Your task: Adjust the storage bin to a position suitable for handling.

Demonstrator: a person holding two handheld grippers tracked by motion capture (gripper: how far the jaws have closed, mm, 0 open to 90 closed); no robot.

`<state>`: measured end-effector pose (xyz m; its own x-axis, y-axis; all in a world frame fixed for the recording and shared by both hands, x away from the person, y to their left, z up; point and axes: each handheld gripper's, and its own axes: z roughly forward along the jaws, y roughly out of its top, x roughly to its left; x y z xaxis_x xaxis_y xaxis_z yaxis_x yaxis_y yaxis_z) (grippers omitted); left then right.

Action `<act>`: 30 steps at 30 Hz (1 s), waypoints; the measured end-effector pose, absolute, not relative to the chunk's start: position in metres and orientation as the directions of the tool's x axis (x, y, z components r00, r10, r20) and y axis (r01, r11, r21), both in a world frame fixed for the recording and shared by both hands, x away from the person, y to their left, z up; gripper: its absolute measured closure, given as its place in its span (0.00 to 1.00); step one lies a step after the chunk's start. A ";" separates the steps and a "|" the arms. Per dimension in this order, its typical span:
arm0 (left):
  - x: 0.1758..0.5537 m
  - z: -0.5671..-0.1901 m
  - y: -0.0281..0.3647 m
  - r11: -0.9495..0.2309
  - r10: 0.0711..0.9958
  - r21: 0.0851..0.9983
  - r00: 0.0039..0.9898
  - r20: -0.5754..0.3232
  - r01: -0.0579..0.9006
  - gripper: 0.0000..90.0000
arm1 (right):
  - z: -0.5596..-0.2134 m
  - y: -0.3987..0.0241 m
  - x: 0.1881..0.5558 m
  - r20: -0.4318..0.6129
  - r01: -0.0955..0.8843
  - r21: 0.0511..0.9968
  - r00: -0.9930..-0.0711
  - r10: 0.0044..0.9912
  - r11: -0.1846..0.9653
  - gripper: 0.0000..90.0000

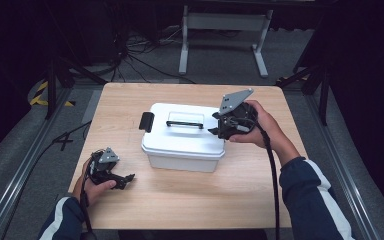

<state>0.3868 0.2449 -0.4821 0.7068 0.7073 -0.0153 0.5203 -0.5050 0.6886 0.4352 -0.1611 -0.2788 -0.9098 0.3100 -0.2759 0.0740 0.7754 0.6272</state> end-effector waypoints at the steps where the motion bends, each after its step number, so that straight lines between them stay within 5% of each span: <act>1: 0.387 -0.482 0.245 -0.505 0.707 0.689 0.707 -0.015 0.520 0.02 | -0.278 -0.159 0.436 -0.280 0.068 0.621 -0.911 0.302 0.781 0.55; 16: 0.387 -0.482 0.245 -0.506 0.707 0.688 0.707 -0.015 0.520 0.02 | -0.272 -0.118 0.453 -0.293 0.035 0.509 -0.933 0.211 0.860 0.62; 30: 0.387 -0.482 0.245 -0.507 0.706 0.689 0.708 -0.013 0.518 0.02 | -0.281 -0.089 0.462 -0.299 -0.003 0.431 -0.944 0.139 0.902 0.82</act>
<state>0.3870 0.2449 -0.4821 0.7078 0.7063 -0.0129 0.5181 -0.5066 0.6891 0.4618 -0.0888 -0.2811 -0.9441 0.1393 -0.2989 -0.0033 0.9024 0.4309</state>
